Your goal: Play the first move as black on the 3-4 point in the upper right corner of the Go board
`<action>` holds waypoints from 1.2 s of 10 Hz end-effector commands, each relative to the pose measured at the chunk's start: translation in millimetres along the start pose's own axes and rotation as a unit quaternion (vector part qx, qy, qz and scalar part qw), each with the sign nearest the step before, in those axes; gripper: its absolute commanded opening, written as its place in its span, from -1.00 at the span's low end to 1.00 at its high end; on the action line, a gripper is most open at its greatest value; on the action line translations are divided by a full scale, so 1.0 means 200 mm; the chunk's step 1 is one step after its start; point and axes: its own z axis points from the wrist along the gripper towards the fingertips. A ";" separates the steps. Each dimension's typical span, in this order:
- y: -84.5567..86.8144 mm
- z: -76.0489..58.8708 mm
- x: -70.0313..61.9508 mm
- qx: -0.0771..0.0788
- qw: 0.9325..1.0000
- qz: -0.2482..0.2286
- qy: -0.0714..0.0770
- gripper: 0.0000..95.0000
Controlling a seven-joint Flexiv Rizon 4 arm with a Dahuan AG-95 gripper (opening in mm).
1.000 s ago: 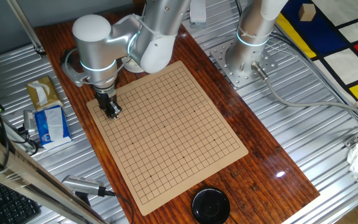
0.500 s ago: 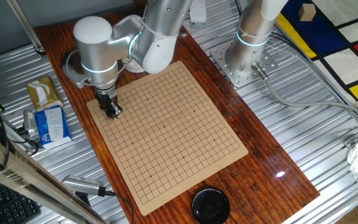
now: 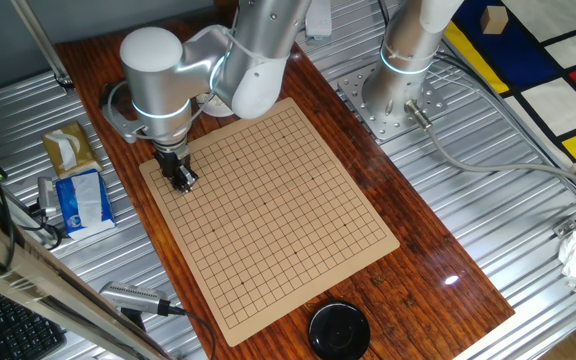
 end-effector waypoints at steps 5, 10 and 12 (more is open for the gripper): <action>0.00 0.00 0.00 -0.005 1.000 0.004 -0.001 -1.00; 0.01 0.00 0.00 -0.009 1.000 0.008 0.000 -1.00; 0.01 0.00 0.00 -0.010 1.000 0.008 0.000 -1.00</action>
